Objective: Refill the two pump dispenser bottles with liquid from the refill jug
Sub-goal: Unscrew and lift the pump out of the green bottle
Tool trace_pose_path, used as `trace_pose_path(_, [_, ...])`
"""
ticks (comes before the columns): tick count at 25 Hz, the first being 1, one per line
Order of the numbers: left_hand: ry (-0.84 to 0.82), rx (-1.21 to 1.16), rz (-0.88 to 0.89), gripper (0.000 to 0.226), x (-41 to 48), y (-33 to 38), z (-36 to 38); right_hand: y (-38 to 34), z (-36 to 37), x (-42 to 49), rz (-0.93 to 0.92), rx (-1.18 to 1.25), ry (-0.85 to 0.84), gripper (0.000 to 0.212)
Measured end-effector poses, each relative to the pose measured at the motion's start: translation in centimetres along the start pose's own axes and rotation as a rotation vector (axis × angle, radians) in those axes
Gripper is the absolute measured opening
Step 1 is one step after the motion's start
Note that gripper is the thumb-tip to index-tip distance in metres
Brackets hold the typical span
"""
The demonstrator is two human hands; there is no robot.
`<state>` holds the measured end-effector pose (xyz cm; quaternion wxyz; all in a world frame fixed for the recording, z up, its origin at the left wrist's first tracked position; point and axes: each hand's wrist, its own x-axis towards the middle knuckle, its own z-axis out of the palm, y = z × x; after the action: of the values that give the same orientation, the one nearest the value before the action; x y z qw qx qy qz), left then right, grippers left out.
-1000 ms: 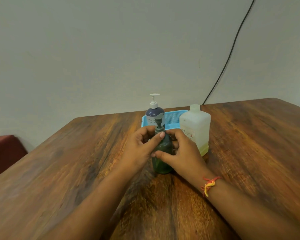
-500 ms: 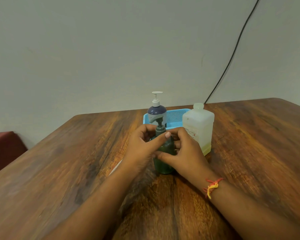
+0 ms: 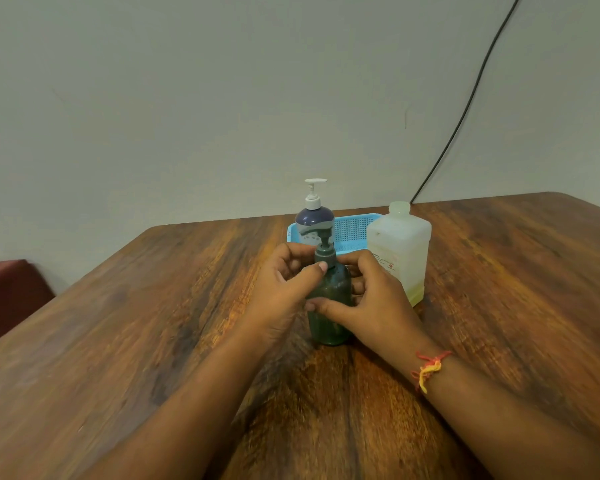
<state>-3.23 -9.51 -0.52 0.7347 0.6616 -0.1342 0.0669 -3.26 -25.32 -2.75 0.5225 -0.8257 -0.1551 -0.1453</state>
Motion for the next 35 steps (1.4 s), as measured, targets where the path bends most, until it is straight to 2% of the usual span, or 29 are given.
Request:
trace_pose_path(2, [0.048, 0.014, 0.018, 0.021, 0.0, 0.1, 0.0, 0.0, 0.0, 0.0, -0.005, -0.001, -0.001, 0.072])
trace_pose_path(7, [0.118, 0.086, 0.103, 0.034, 0.1, 0.7, 0.3, 0.2, 0.0, 0.1, -0.018, -0.016, -0.018, 0.073])
trace_pose_path(12, [0.194, -0.064, 0.17, 0.041, 0.1, 1.9, 0.4, 0.1, 0.0, 0.1, -0.05, -0.076, -0.024, 0.082])
trace_pose_path(15, [0.225, -0.223, 0.162, 0.036, 0.3, 2.7, 0.1, 0.1, 0.0, 0.0, -0.072, -0.098, -0.027, 0.081])
trace_pose_path(19, [0.294, -0.394, 0.17, 0.044, 0.8, 3.9, -0.7, -0.2, -0.1, 0.0, -0.069, -0.131, -0.046, 0.078])
trace_pose_path(28, [0.428, -0.613, 0.196, 0.014, 1.7, 5.6, -3.4, -0.5, -0.3, 0.0, -0.071, -0.193, -0.07, 0.077])
trace_pose_path(33, [0.496, -0.767, 0.147, 0.014, 2.0, 5.4, -5.4, -0.5, -0.3, 0.0, -0.079, -0.205, -0.07, 0.071])
trace_pose_path(35, [0.507, -0.723, 0.08, 0.011, 2.1, 4.7, -5.7, -0.6, -0.3, 0.0, -0.073, -0.205, -0.069, 0.068])
